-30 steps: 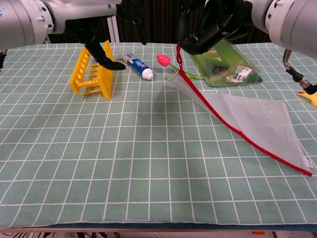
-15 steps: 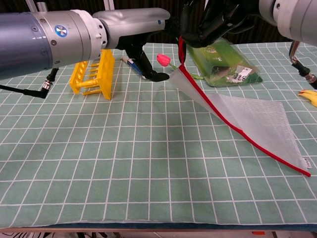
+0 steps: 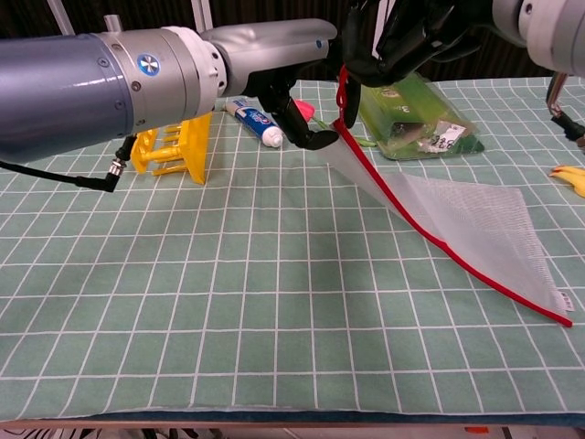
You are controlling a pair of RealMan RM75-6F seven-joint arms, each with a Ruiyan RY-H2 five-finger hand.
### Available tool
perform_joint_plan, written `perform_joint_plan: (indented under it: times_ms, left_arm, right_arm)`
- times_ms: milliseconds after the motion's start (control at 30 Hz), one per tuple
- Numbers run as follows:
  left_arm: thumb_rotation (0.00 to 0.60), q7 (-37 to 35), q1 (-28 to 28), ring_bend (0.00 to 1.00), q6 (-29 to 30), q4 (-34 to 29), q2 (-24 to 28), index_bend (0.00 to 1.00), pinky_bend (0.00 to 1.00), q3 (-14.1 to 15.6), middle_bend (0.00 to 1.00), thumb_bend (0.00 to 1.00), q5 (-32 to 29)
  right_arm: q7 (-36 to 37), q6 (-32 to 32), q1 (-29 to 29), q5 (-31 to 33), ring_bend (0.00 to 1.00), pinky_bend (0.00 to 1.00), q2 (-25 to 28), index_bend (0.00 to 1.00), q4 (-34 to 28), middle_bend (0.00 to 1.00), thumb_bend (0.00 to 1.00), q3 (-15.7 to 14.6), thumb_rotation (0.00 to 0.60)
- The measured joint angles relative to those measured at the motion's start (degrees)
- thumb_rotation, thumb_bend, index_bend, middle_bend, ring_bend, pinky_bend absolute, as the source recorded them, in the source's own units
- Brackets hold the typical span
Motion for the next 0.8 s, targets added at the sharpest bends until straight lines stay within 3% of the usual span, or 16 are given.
perform_joint_plan:
  times_ms: [800]
  left_arm:
    - [0.6, -1.9, -0.9, 0.0, 2.9, 0.8, -1.4, 0.59, 0.0, 1.0, 0.05, 0.42, 0.1]
  right_arm:
    - [2.2, 1.2, -0.5, -0.5, 1.0, 1.0, 1.9, 0.68, -0.4, 1.0, 0.66, -2.0, 0.6]
